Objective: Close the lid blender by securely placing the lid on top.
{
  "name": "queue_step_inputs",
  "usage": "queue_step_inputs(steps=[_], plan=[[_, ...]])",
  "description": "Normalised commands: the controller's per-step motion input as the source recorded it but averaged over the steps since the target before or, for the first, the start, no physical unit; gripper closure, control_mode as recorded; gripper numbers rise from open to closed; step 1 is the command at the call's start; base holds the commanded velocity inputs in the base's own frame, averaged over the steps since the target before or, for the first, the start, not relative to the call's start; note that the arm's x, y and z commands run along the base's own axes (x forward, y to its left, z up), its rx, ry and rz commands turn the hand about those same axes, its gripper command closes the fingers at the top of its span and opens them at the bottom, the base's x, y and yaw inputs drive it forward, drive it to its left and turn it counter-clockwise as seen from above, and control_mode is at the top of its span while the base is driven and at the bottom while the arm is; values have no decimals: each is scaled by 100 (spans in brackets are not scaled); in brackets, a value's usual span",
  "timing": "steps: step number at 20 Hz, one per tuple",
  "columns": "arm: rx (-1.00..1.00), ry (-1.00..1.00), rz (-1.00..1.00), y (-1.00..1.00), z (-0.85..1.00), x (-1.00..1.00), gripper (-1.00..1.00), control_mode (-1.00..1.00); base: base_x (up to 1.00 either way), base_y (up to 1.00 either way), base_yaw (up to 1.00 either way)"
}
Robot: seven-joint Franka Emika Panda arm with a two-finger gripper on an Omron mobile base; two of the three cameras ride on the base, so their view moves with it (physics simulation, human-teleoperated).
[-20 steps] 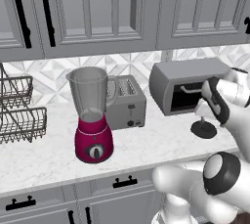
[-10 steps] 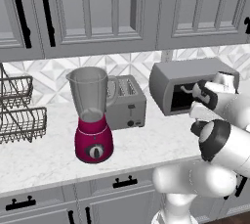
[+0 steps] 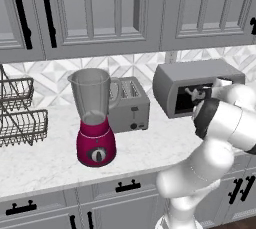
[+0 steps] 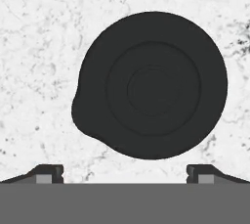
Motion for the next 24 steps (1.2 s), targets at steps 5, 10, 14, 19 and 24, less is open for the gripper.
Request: queue_step_inputs(steps=[5,10,14,19,24], plan=[[0,0,0,-26,-37,34,-100,-100,0,0,0],[-1,0,0,-19,-40,37,-100,-100,0,0,0],[-1,0,0,-1,-38,33,-100,-100,0,0,0],[-9,0,0,16,-72,8,100,-100,0,0,0],[-14,-2,0,52,-100,-24,100,-100,0,0,0]])
